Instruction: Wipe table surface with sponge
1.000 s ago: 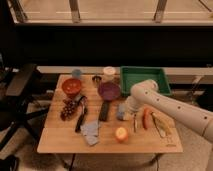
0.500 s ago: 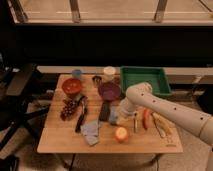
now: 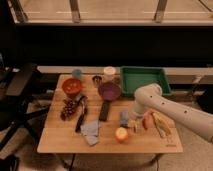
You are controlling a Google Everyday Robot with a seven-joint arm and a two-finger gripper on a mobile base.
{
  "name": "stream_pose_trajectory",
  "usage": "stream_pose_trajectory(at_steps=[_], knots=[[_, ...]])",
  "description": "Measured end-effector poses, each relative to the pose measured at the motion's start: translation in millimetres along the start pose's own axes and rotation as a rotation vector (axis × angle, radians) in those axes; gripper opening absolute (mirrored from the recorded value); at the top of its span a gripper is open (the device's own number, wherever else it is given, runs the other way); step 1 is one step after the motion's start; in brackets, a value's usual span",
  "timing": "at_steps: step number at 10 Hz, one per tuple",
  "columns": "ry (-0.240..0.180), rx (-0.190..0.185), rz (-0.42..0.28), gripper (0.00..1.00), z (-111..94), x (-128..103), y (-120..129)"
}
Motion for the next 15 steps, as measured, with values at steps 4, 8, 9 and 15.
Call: stream_pose_trajectory(at_steps=[4, 8, 9, 15], knots=[[0.036, 0.023, -0.034, 0.00, 1, 0, -31], [0.008, 0.019, -0.091, 0.00, 17, -45, -43], [0.009, 0.016, -0.092, 0.00, 16, -45, -42], [-0.020, -0.034, -0.066, 0.00, 16, -37, -18]])
